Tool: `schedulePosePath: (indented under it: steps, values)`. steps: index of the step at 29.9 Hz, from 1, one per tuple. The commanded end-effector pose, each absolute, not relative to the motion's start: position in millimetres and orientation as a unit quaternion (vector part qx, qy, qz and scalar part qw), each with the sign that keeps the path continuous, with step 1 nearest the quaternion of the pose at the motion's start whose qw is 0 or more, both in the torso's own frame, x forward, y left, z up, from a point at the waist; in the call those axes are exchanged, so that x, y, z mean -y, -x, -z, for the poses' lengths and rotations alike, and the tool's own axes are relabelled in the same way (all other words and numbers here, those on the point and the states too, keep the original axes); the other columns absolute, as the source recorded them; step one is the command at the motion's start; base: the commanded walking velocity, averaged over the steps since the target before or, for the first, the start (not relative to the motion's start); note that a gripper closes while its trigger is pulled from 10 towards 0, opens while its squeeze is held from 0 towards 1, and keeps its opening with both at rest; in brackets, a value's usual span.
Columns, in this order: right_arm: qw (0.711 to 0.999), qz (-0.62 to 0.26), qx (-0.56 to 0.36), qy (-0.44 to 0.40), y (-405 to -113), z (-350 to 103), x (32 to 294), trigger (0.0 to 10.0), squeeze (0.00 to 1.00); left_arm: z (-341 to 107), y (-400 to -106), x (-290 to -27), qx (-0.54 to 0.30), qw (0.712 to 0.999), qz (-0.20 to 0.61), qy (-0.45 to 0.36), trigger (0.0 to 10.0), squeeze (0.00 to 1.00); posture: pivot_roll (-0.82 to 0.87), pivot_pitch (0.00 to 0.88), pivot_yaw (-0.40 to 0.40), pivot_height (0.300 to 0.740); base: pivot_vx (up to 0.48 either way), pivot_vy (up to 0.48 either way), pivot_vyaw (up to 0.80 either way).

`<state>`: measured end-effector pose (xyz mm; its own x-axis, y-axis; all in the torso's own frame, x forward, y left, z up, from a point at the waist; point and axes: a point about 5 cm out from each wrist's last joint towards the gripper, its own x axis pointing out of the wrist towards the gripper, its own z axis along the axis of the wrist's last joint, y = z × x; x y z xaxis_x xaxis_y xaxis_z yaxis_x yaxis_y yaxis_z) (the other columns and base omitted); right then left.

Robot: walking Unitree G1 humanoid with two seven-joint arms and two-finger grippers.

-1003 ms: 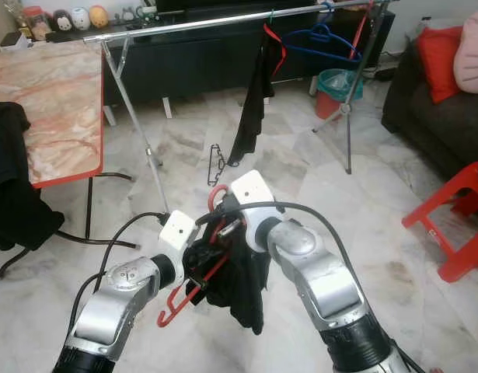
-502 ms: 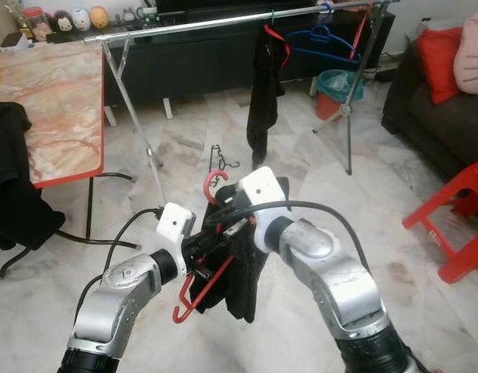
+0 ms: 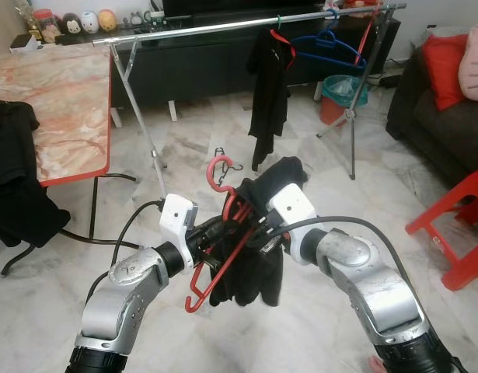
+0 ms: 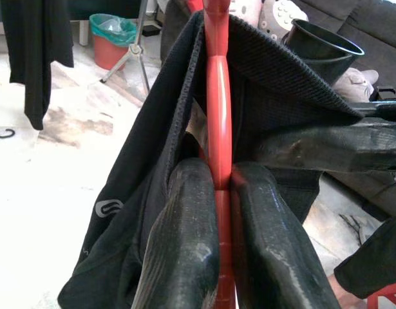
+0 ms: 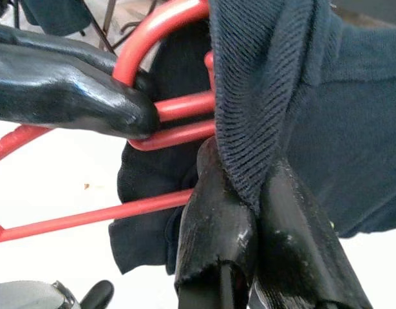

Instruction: Hang hanger

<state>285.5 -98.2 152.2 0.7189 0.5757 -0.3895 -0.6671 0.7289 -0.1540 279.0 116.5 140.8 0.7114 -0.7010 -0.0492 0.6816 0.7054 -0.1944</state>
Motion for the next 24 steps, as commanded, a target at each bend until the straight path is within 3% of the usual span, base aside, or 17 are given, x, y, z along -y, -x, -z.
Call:
schedulePosePath:
  steps: [1, 10, 18, 19, 20, 21, 22, 23, 24]
  values:
    - [0.914, -0.35, -0.15, 0.141, -286, -155, 96, 10.0, 0.0, -157, -279, -115, -0.021, 0.918, 0.387, 0.078, 10.0, 0.0, 0.01, 0.033, -0.02, 0.74, 0.0, 0.0, 0.0]
    - [0.911, -0.36, -0.113, 0.166, -296, -168, 96, 10.0, 0.0, -148, -272, -111, -0.044, 0.908, 0.411, 0.069, 10.0, 0.0, 0.01, 0.051, -0.029, 0.74, 0.0, 0.0, 0.0]
    - [0.891, -0.396, -0.102, 0.195, -297, -169, 93, 10.0, 0.01, -150, -273, -111, -0.039, 0.908, 0.41, 0.073, 10.0, 0.0, 0.01, 0.06, -0.034, 0.74, 0.0, 0.0, 0.0]
    - [0.891, -0.398, -0.101, 0.195, -297, -169, 93, 10.0, 0.23, -150, -273, -111, -0.04, 0.908, 0.41, 0.072, 10.0, 0.0, 0.01, 0.065, -0.035, 0.74, 0.0, 0.0, 0.0]
    - [0.891, -0.398, -0.101, 0.195, -297, -169, 93, 10.0, 0.23, -150, -273, -111, -0.04, 0.908, 0.41, 0.072, 10.0, 0.0, 0.01, 0.065, -0.035, 0.74, 0.0, 0.0, 0.0]
    - [0.89, -0.398, -0.103, 0.195, -297, -169, 93, 10.0, 0.76, -150, -272, -111, -0.04, 0.908, 0.41, 0.072, 10.0, 0.0, 0.01, 0.065, -0.035, 0.74, 0.0, 0.0, 0.0]
    - [0.89, -0.398, -0.104, 0.195, -297, -169, 93, 10.0, 0.76, -150, -272, -111, -0.04, 0.908, 0.41, 0.072, 10.0, 0.0, 0.01, 0.065, -0.035, 0.74, 0.0, 0.0, 0.0]
    - [0.889, -0.4, -0.106, 0.198, -297, -168, 94, 10.0, 1.0, -150, -272, -111, -0.04, 0.908, 0.41, 0.073, 10.0, 0.0, 0.01, 0.068, -0.034, 0.74, 0.0, 0.0, 0.0]
    - [0.889, -0.4, -0.106, 0.198, -297, -168, 94, 10.0, 1.0, -150, -272, -111, -0.04, 0.908, 0.41, 0.073, 10.0, 0.0, 0.01, 0.068, -0.034, 0.74, 0.0, 0.0, 0.0]
